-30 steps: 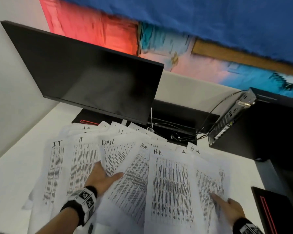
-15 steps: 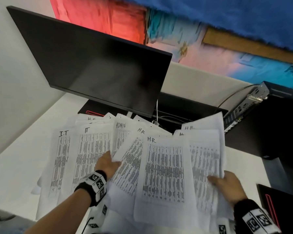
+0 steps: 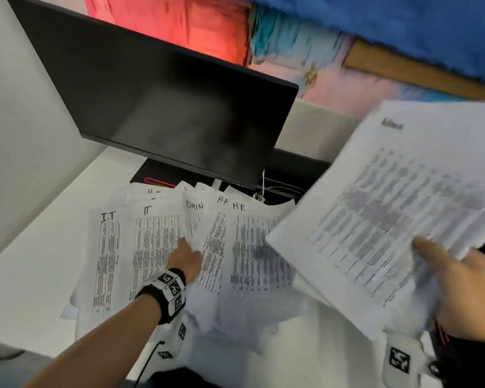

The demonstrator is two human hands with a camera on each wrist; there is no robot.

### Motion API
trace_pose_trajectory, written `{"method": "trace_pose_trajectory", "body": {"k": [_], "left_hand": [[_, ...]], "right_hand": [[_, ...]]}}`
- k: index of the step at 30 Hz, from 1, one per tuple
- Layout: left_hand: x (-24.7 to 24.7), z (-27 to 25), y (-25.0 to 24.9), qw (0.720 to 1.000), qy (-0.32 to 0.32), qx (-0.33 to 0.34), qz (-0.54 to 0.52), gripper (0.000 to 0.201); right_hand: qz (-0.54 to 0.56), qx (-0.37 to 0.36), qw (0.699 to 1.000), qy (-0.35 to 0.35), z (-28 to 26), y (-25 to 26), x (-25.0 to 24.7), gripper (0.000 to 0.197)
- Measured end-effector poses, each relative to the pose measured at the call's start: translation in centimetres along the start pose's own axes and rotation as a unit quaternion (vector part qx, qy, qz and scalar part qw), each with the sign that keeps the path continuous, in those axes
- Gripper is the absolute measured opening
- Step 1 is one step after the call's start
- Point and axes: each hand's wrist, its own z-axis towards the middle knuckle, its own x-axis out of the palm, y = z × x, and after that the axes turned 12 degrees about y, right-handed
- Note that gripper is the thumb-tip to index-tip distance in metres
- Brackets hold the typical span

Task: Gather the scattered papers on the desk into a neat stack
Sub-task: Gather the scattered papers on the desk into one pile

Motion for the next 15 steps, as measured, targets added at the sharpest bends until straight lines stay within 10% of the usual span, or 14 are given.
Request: {"method": "trace_pose_trajectory", "body": {"k": [9,15], "left_hand": [[-0.1,-0.5,0.4,0.996,0.066,0.055,-0.001,0.051],[-5.6,0.6,2.6,0.969,-0.147,-0.056,0.191,0.075]], "right_hand": [[-0.004,0.279,0.940,0.197,1.0,-13.3,10.1,0.052],[-0.093,0.314,0.920,0.217,5.3,-25.9,12.0,0.125]]}}
